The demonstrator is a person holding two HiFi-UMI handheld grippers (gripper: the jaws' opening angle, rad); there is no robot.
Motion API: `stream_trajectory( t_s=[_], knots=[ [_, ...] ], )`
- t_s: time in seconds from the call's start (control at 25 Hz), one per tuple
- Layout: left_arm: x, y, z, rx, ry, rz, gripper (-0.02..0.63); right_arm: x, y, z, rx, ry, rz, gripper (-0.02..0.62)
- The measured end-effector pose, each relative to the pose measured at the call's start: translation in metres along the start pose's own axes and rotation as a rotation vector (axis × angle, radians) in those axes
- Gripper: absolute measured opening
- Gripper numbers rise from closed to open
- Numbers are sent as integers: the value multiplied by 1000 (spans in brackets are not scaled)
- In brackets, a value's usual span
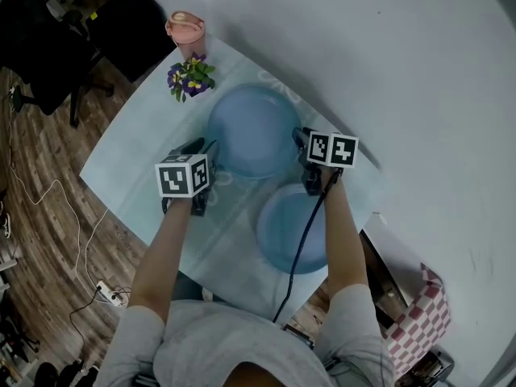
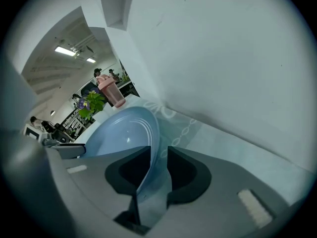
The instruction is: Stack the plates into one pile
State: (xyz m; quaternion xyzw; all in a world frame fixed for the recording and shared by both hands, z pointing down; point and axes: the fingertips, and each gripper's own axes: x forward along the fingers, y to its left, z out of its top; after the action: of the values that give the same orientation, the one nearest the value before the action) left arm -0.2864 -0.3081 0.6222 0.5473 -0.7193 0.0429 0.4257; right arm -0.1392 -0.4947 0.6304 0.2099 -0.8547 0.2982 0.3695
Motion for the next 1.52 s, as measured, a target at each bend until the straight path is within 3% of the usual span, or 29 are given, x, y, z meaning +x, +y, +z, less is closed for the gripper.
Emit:
stream_trajectory(
  t_s=[0.12, 0.2, 0.32, 0.68, 1.16, 1.52],
  knots=[
    [4, -1, -2, -21, 14, -16, 135, 8, 4, -8, 2, 33, 13, 101],
    [4, -1, -1, -37, 18, -17, 117, 10, 8, -10, 8, 39, 16, 63],
    [1, 1, 1, -21, 26, -3, 110, 7, 13, -10, 5, 38, 22, 58],
    [-26, -9, 23, 65, -19, -29, 106, -36, 36, 9, 76, -108, 44, 35],
    [-68, -49, 41, 164, -61, -162, 86, -127, 56, -7, 146, -308, -62, 32],
    [-83, -87, 37, 289, -32, -282, 81, -190, 57, -41, 228, -426, -188, 31]
  ],
)
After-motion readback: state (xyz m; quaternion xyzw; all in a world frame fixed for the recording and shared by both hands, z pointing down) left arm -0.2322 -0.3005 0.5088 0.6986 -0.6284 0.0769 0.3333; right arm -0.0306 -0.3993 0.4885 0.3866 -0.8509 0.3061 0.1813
